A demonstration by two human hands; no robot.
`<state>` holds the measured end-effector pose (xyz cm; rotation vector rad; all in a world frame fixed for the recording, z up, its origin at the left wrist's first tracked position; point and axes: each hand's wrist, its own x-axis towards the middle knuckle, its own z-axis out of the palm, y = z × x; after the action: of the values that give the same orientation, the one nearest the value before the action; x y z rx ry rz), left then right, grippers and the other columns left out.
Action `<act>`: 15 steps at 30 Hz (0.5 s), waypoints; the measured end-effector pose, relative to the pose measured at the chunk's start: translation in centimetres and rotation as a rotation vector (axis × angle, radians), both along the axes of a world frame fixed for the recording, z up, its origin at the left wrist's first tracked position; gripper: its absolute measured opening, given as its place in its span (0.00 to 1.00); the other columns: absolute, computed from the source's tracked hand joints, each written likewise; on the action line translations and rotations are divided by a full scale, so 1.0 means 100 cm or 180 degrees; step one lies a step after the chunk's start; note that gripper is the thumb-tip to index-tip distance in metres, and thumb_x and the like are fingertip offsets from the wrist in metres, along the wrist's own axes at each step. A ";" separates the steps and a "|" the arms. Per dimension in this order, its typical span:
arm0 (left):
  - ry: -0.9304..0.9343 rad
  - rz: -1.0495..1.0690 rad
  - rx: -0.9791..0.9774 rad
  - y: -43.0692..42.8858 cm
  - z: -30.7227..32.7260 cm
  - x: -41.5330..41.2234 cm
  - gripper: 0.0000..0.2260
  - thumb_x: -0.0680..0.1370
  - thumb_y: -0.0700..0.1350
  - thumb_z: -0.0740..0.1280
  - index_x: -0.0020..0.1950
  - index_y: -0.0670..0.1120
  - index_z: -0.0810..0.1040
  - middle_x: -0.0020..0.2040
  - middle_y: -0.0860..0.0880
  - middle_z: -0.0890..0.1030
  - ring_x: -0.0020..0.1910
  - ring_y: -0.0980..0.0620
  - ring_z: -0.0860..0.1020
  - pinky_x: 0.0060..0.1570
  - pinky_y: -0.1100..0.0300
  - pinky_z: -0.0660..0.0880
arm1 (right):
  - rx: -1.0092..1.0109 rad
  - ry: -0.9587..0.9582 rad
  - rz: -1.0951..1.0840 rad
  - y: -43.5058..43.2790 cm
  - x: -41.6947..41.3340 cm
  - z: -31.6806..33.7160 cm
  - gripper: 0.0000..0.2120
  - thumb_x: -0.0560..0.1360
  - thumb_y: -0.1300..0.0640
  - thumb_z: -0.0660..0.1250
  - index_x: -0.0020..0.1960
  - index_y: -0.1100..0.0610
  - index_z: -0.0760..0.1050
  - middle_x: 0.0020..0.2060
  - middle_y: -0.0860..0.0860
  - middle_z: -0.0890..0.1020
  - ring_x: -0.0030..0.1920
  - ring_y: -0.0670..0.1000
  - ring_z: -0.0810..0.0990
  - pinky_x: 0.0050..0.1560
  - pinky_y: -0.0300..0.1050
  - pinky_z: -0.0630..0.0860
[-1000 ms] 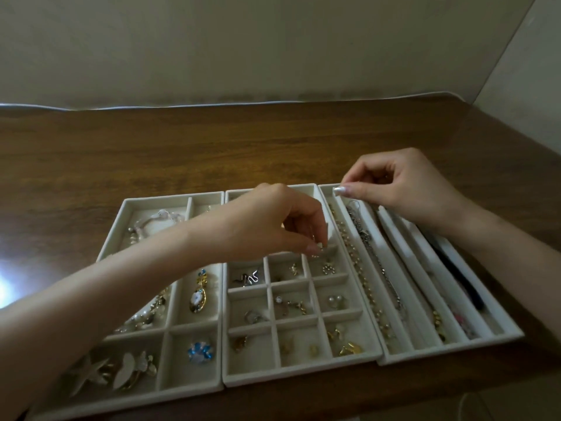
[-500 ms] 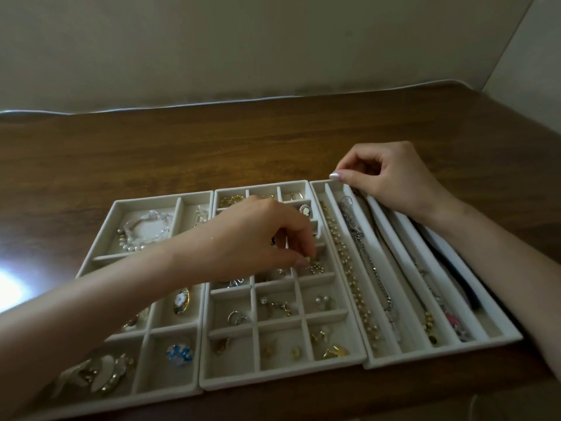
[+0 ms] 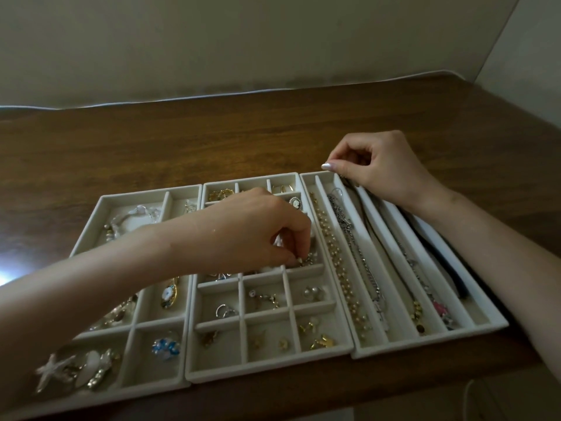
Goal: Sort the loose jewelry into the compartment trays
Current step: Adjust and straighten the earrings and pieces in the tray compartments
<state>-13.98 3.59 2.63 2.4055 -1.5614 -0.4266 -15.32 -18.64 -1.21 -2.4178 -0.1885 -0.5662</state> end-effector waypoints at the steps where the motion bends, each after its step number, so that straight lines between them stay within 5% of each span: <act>1: -0.0019 -0.0014 0.0057 -0.001 0.001 0.000 0.06 0.73 0.45 0.70 0.43 0.56 0.79 0.36 0.64 0.76 0.39 0.72 0.72 0.40 0.77 0.67 | -0.0013 0.0003 0.0014 0.001 0.000 0.000 0.02 0.73 0.57 0.71 0.44 0.56 0.81 0.35 0.46 0.81 0.35 0.43 0.77 0.36 0.31 0.73; 7: -0.0436 0.0081 0.0349 -0.011 0.000 -0.002 0.04 0.73 0.46 0.67 0.43 0.55 0.77 0.38 0.61 0.78 0.37 0.65 0.73 0.37 0.73 0.68 | -0.0066 -0.0022 0.0048 0.002 -0.001 0.000 0.03 0.73 0.57 0.71 0.44 0.57 0.82 0.35 0.48 0.81 0.36 0.45 0.78 0.36 0.32 0.73; 15: -0.0924 0.0077 0.0392 -0.015 -0.001 -0.009 0.03 0.76 0.47 0.63 0.44 0.56 0.74 0.47 0.58 0.76 0.51 0.57 0.75 0.47 0.60 0.73 | -0.0070 -0.0033 0.0119 0.004 -0.004 0.004 0.03 0.73 0.58 0.70 0.44 0.57 0.81 0.37 0.46 0.81 0.38 0.44 0.78 0.38 0.32 0.75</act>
<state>-14.84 2.04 2.49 2.6763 -1.6613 -0.1784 -15.74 -18.21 -0.82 -2.4277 -0.2450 -0.5624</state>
